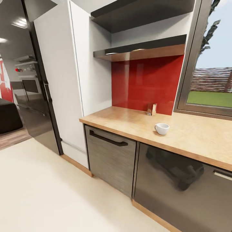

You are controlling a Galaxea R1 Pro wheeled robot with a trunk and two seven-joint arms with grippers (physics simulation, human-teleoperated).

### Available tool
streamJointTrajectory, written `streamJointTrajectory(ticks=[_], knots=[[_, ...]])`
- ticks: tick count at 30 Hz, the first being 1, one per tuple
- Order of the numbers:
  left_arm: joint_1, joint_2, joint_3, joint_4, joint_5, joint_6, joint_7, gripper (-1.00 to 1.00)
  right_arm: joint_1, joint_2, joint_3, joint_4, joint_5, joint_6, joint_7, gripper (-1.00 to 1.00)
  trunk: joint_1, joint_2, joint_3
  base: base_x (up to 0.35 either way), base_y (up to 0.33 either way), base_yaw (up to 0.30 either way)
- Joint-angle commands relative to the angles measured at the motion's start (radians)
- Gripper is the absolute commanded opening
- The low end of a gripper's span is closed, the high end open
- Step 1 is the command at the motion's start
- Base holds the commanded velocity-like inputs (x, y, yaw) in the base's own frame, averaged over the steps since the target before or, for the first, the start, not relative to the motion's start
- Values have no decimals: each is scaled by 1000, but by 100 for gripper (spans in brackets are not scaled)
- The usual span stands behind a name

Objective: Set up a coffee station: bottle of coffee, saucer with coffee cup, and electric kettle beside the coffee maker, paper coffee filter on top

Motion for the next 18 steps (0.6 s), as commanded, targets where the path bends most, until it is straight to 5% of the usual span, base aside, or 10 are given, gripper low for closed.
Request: streamJointTrajectory(ticks=[1, 4, 5, 8, 12, 15, 18], knots=[[-1, 0, -8, 0, 10, 3, -3, 100, -2, 1, -8, 1, 10, -10, 0, 100, 0, 0, -1, 0, 2, 0], [-1, 0, -8, -1, 10, 3, -3, 100, -8, 7, -7, 0, 10, -10, -2, 100, 0, 0, -1, 0, 2, 0], [-1, 2, -7, -4, 10, 1, -2, 100, -99, 59, -3, -1, 11, -5, 0, 100, 0, 0, -1, 0, 0, 0], [-1, 2, -7, -5, 10, 1, -2, 100, -137, 89, 26, -1, 11, -3, 2, 100, 0, 0, -1, 0, 0, 0], [-1, 4, -6, -7, 10, 0, -2, 100, -202, 145, 176, -8, 8, 4, 8, 100, 0, 0, -1, 0, 0, 0], [-1, 6, 1, -8, 10, -1, -2, 100, -264, 167, 254, -10, 4, 48, 17, 100, 0, 0, -1, 0, 0, 0], [-1, 6, 5, -8, 10, -2, -2, 100, -320, 186, 281, -12, 3, 109, 61, 100, 0, 0, -1, 0, 0, 0]])
